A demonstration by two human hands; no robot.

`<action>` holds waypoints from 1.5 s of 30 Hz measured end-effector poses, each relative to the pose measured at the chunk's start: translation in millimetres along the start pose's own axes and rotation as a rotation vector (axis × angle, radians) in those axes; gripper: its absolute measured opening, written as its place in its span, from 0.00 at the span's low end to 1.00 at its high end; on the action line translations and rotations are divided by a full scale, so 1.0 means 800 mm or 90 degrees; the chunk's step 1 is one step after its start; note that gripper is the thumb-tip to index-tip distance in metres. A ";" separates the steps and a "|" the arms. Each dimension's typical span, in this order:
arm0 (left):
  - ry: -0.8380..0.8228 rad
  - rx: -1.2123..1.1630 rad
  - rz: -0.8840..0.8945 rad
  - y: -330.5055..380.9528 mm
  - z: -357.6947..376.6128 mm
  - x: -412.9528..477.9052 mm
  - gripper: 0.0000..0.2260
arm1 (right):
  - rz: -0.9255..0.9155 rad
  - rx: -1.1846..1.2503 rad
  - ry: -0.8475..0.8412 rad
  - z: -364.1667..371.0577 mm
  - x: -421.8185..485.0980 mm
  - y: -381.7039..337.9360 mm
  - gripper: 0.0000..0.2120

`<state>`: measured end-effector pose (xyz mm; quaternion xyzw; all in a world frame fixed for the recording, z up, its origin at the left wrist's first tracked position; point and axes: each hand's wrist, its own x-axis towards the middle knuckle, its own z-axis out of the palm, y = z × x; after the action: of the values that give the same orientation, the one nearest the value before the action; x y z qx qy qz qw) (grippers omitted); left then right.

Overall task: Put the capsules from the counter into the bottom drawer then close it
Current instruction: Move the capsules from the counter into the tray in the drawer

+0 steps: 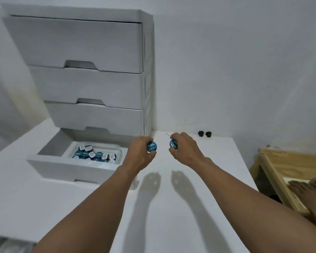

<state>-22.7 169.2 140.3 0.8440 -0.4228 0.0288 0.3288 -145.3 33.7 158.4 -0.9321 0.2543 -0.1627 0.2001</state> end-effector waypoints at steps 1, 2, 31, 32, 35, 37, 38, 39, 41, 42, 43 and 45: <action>0.004 0.005 -0.003 -0.009 -0.010 -0.005 0.11 | -0.009 0.000 -0.003 0.005 0.001 -0.014 0.16; 0.010 0.005 -0.008 -0.018 -0.020 -0.008 0.09 | -0.020 -0.002 -0.007 0.010 0.003 -0.028 0.14; -0.093 0.026 -0.008 -0.386 -0.156 0.083 0.10 | 0.024 -0.022 -0.070 0.269 0.182 -0.290 0.20; -0.099 0.025 -0.012 -0.391 -0.153 0.089 0.09 | 0.025 -0.018 -0.071 0.275 0.191 -0.289 0.21; -0.125 0.026 -0.041 -0.407 -0.140 0.108 0.10 | 0.029 -0.009 -0.092 0.294 0.214 -0.281 0.22; -0.136 0.029 -0.064 -0.416 -0.129 0.120 0.12 | 0.032 -0.009 -0.108 0.307 0.225 -0.274 0.21; -0.141 0.026 -0.076 -0.420 -0.122 0.124 0.14 | 0.037 -0.007 -0.117 0.314 0.230 -0.269 0.21; -0.146 0.019 -0.088 -0.424 -0.116 0.128 0.16 | 0.043 -0.001 -0.128 0.320 0.234 -0.265 0.21; -0.156 0.009 -0.103 -0.432 -0.104 0.133 0.18 | 0.066 0.015 -0.147 0.330 0.238 -0.258 0.22; -0.161 0.007 -0.107 -0.436 -0.100 0.135 0.19 | 0.079 0.021 -0.152 0.335 0.239 -0.254 0.22; -0.166 0.007 -0.107 -0.440 -0.096 0.136 0.19 | 0.086 0.023 -0.153 0.340 0.240 -0.251 0.22; -0.169 0.007 -0.107 -0.448 -0.089 0.138 0.18 | 0.089 0.022 -0.156 0.351 0.241 -0.244 0.21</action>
<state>326.8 286.7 41.6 0.8747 -0.3901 -0.1086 0.2665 205.7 166.0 43.1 -0.9214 0.2897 -0.0376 0.2563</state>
